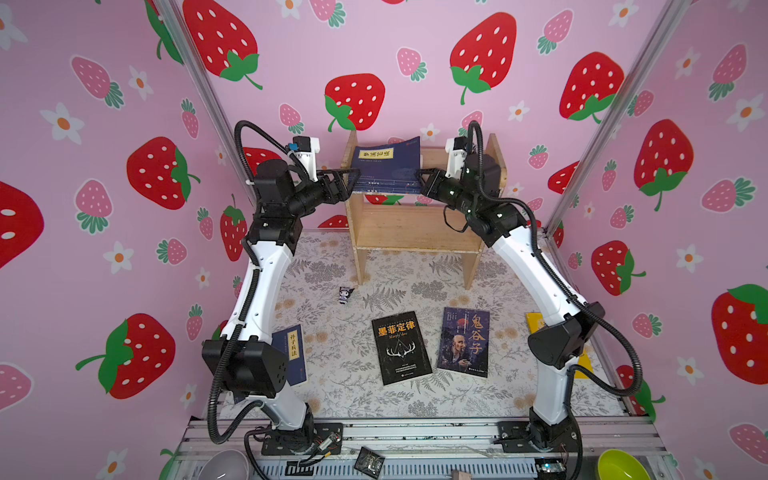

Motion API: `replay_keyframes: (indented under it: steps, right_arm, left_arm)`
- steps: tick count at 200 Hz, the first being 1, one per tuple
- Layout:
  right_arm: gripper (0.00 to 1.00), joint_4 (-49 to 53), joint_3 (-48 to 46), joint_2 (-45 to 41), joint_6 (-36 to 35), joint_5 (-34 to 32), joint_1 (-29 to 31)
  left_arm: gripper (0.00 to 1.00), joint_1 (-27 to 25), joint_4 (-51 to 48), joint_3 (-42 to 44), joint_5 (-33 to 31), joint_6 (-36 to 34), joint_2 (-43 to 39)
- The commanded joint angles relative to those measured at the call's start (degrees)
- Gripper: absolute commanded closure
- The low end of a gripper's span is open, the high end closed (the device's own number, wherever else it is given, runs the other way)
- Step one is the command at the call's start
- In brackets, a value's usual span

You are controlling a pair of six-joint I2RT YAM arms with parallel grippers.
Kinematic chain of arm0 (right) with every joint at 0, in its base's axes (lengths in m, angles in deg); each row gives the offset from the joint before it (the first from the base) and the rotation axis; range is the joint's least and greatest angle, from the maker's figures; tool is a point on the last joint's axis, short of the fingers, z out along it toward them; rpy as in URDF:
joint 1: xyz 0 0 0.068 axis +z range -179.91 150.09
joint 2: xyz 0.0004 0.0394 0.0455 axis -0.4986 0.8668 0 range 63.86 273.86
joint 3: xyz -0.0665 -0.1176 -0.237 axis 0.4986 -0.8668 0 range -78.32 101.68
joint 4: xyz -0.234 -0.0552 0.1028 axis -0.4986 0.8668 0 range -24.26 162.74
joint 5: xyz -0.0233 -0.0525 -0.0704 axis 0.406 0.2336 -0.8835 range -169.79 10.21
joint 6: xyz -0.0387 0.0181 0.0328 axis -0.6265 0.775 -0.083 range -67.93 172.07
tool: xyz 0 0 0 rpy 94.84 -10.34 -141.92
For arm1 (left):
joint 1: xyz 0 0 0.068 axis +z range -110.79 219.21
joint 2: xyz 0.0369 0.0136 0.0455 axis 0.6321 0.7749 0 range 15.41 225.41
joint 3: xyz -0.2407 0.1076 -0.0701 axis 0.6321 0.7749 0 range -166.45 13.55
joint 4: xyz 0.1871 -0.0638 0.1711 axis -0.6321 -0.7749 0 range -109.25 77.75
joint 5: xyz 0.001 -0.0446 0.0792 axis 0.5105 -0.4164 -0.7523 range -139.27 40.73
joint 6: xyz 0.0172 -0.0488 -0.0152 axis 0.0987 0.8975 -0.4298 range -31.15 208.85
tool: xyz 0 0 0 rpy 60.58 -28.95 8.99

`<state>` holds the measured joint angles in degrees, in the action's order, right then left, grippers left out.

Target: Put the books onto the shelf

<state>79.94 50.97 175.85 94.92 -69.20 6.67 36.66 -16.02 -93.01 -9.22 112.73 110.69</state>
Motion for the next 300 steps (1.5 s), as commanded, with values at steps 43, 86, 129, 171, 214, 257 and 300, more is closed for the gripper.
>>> replay_keyframes:
  steps: [43, 86, 129, 171, 214, 257, 300]
  right_arm:
    - [1.0, -7.58, -3.44, -5.64, 2.57, 6.01, -1.13]
    - [1.0, -10.43, -7.67, -7.37, 5.6, 6.33, -1.14]
    - [1.0, -12.11, -11.14, -7.97, 7.37, 5.04, -0.2]
    - [1.0, -13.55, -12.44, -8.86, 5.49, 0.74, 1.97]
    - [1.0, -12.04, -12.57, -9.8, 2.78, -3.83, 4.09]
    - [1.0, -10.9, -12.65, -10.01, 1.58, -6.43, 5.23]
    - [1.0, -9.83, -12.46, -9.78, 0.04, -8.89, 6.14]
  left_arm:
    - [0.17, -2.52, 3.32, -1.37, 5.13, 0.98, -0.01]
    - [0.17, -2.55, 3.77, -1.36, 5.12, 1.51, -0.01]
    - [0.17, -2.55, 3.78, -1.23, 4.99, 1.79, 0.03]
    - [0.17, -2.5, 4.36, -0.77, 4.88, 2.59, 0.3]
    - [0.17, -2.52, 4.46, -0.75, 4.59, 2.58, 0.16]
    - [0.17, -2.48, 4.13, -0.75, 4.24, 2.4, 0.43]
    - [0.17, -2.63, 3.74, -0.11, 4.45, 2.55, 0.09]
